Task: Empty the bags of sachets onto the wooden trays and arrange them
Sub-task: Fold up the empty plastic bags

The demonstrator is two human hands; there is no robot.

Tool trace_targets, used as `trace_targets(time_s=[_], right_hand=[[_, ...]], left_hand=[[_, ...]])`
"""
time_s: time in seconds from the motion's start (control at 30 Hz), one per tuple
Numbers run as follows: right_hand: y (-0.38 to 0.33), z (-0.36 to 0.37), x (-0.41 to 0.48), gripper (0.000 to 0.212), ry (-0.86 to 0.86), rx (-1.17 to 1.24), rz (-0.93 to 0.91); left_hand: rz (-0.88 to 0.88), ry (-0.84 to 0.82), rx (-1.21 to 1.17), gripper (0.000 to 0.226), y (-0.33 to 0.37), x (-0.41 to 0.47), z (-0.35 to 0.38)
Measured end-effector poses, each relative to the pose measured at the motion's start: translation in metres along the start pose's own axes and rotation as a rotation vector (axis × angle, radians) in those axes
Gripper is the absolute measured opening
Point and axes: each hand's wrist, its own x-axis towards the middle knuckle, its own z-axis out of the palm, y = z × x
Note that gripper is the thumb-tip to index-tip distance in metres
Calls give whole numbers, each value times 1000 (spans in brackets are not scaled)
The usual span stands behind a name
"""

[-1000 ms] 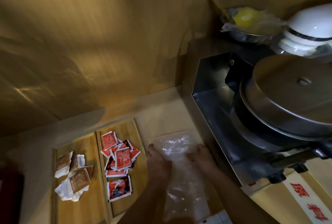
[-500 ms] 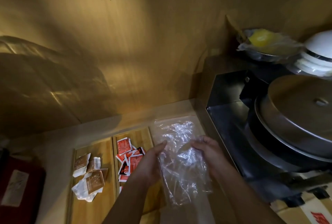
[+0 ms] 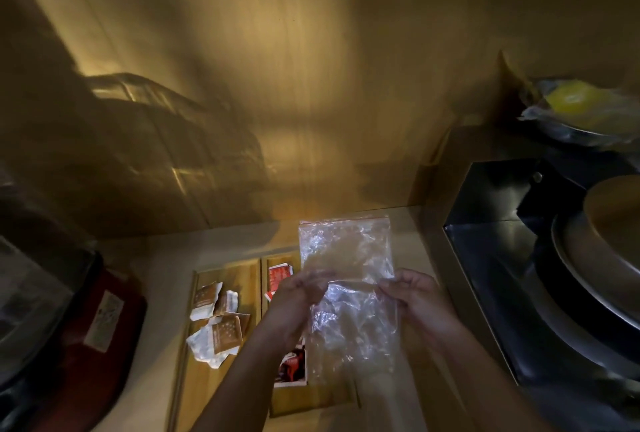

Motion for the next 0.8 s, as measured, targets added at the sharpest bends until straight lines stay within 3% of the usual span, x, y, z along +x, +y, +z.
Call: trace_targets(time_s=[0.37, 0.47, 0.67, 0.8], right_hand=[[-2, 10, 0, 19, -76, -116, -42], [-2, 13, -1, 24, -63, -124, -44], [1, 11, 2, 6, -72, -101, -60], [6, 12, 2, 18, -109, -16, -25]], left_hand=[[56, 65, -19, 18, 4, -12, -19], [52, -13, 23, 19, 6, -13, -19], [87, -53, 118, 26, 8, -15, -30], [119, -79, 111, 24, 9, -16, -40]])
